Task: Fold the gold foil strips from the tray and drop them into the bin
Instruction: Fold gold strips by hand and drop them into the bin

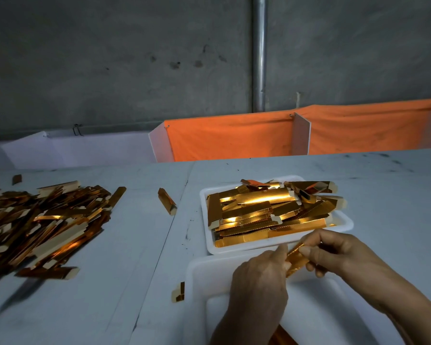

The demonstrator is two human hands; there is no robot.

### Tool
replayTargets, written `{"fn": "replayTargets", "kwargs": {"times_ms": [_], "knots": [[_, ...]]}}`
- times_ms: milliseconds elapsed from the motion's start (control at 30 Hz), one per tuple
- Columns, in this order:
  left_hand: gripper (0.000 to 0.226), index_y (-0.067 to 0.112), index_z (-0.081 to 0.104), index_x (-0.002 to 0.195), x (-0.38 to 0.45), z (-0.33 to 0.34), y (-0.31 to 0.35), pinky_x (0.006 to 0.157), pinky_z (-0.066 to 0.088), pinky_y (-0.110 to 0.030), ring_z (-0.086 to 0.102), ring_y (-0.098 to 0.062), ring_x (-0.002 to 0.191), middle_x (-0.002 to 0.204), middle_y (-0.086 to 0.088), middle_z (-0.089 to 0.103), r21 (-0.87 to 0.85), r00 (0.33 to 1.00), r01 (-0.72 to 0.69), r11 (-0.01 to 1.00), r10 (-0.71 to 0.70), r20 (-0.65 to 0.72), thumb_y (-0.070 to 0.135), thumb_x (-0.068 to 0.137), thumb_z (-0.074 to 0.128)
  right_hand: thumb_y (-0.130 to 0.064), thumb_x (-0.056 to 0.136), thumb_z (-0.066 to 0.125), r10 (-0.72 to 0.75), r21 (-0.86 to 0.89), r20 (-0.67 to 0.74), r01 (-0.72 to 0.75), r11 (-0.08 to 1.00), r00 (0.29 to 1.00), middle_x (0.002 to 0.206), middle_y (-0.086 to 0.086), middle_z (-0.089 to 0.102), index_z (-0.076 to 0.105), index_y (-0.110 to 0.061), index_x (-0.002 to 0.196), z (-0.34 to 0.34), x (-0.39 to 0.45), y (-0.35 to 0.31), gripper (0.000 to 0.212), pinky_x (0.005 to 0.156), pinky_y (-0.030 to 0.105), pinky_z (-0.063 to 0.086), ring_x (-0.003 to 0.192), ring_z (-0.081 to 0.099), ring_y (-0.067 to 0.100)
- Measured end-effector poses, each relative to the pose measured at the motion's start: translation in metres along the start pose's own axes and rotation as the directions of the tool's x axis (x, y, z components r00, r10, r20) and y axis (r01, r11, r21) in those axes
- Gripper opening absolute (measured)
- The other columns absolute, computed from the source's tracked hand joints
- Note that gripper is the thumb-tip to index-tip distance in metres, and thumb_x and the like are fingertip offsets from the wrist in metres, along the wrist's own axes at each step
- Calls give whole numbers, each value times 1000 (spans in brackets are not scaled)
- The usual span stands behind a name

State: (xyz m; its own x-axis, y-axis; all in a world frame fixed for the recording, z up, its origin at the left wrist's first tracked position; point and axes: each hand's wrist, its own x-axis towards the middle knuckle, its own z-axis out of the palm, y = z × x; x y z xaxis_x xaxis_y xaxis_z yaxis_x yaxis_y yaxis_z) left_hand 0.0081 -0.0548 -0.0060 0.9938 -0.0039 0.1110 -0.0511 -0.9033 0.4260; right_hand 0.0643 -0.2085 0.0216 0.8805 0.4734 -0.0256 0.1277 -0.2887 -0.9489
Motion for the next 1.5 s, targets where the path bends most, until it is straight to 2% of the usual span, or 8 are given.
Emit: {"fn": "replayTargets", "kwargs": {"times_ms": [100,400,533,733,933,1100,1267,1500], "knots": [[51,28,29,147,-5,-4,6,102,34,-20,45,-9,122,141,7,46,-65,991,-61,996,53,-122,23,99,45,-13,88,64,-24,11,1,24,1000,1000,72,9,68,74,-16,76,4,0,0,16,63,22,50,64,62,16],[38,26,46,135,-4,-17,6,93,39,-17,49,-10,112,126,4,54,-224,985,-13,975,-27,-172,18,98,46,-24,72,67,-27,224,141,-6,975,990,81,14,70,76,-14,91,-1,-2,-2,23,68,22,54,74,68,20],[33,26,52,129,-14,-15,10,79,34,-4,45,2,98,119,10,55,-290,959,-145,946,62,-277,34,97,47,-19,78,59,-51,323,146,1,946,988,90,23,69,74,-8,93,-5,-3,-2,24,69,24,56,79,69,25],[54,39,33,139,-11,-12,3,74,24,3,31,13,97,129,22,39,-249,974,-172,953,126,-189,52,90,51,-22,83,54,-70,300,122,31,953,990,87,24,68,74,-11,94,-7,-5,-3,25,70,27,57,81,69,31],[51,38,32,142,-13,-11,5,78,15,6,24,13,103,137,20,40,-199,972,-166,966,126,-200,42,95,50,-29,80,57,-71,222,26,64,973,997,80,16,70,67,-22,93,-5,-6,-3,17,65,23,56,75,70,27],[47,41,31,141,-16,-17,5,97,32,-16,29,6,112,139,20,40,-290,991,-107,951,79,-105,43,96,46,-21,78,59,-12,303,48,-3,953,999,77,22,67,63,-12,102,-8,-5,-3,26,59,22,55,68,69,26],[45,47,34,134,-19,-24,3,88,40,-14,39,0,108,121,31,38,-440,1000,-21,898,17,-13,42,93,53,-14,74,62,-24,314,87,-4,949,996,76,24,65,70,-11,86,-9,-8,-6,14,57,25,56,65,68,28],[29,53,43,103,-19,-31,-2,75,40,-2,43,10,105,103,37,43,-552,998,-64,831,50,-42,33,89,60,-39,75,69,-149,252,157,106,962,976,89,17,68,65,-20,96,-12,-11,-6,28,69,30,56,84,69,32]]}}
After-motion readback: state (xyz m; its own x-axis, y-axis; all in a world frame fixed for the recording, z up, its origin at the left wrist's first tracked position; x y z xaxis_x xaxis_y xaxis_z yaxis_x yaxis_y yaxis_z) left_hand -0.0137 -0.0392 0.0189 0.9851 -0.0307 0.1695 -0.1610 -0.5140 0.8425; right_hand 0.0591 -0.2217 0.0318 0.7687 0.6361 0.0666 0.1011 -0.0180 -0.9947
